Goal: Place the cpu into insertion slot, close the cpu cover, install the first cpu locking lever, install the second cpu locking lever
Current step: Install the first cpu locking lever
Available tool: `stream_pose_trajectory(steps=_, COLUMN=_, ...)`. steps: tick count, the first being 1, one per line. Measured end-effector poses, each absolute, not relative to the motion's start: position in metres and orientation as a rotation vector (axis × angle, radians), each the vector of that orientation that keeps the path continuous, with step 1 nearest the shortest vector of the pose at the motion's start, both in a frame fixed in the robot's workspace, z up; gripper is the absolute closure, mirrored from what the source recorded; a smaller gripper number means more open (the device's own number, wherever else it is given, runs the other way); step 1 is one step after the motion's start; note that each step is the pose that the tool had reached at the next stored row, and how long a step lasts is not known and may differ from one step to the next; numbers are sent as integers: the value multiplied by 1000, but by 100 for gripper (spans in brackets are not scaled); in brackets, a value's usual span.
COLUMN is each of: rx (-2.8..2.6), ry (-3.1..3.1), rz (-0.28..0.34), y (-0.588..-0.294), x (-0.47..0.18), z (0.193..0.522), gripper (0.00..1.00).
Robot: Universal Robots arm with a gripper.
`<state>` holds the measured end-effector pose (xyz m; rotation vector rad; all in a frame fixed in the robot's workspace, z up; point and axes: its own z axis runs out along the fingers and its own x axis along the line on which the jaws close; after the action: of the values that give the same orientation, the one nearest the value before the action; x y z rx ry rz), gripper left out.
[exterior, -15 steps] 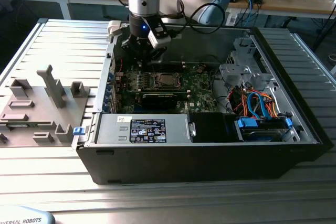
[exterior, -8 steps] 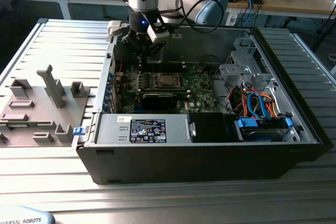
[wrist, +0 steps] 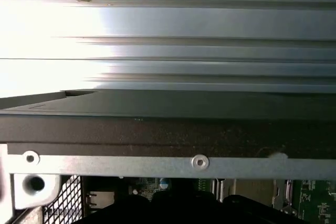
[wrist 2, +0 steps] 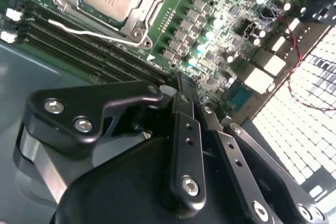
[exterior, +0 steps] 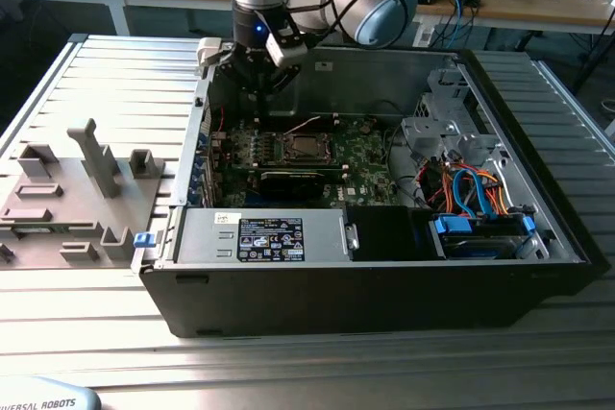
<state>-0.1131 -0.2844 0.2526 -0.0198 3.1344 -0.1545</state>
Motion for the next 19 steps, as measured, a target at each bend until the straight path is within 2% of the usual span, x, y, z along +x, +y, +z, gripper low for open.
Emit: stream_pose_trajectory(steps=19, rx=-20, ry=3141, rz=-157, y=-284, x=-99, z=237, gripper=89)
